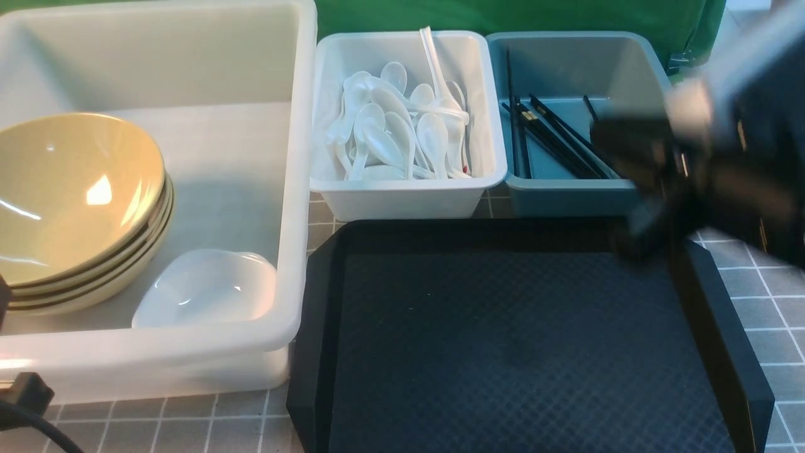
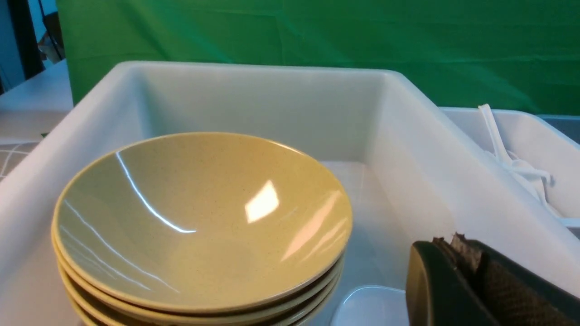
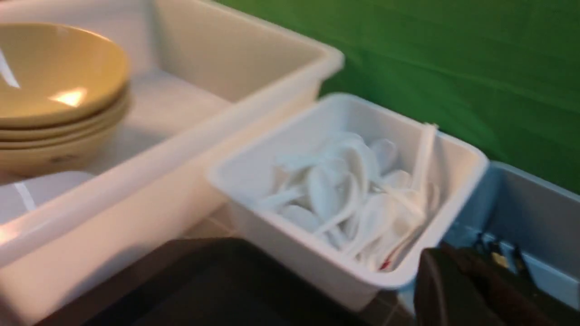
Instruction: On grey table put chopsticks spoon bowls plates into blue grey white boxes.
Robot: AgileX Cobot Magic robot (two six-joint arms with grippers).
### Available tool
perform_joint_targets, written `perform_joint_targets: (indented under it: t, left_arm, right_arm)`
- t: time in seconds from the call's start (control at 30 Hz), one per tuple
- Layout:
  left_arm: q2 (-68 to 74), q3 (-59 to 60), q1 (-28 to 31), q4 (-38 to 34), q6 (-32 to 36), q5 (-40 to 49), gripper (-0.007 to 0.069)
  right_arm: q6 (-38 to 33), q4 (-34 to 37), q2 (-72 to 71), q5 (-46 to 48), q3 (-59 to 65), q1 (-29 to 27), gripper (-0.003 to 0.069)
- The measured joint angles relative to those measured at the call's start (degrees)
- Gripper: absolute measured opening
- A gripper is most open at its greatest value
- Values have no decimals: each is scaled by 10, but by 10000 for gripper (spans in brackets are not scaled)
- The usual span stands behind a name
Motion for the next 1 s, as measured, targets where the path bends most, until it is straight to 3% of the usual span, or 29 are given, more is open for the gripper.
perform_joint_targets:
  t: [0.33, 0.53, 0.57, 0.87, 1.0]
  left_arm:
    - [0, 0, 0, 0, 0, 9, -8]
    - [0, 0, 0, 0, 0, 14, -8]
    - [-1, 0, 0, 0, 0, 20, -8]
    - [0, 0, 0, 0, 1, 33, -8]
    - [0, 0, 0, 0, 3, 38, -8]
  right_arm:
    - [3, 23, -23, -209, 249, -22, 34]
    - [-28, 120, -45, -330, 324, -48, 37]
    - [-54, 154, -70, -331, 325, -52, 38]
    - [-116, 186, -274, -199, 327, -62, 42]
    - [-153, 201, -408, -56, 331, -113, 43]
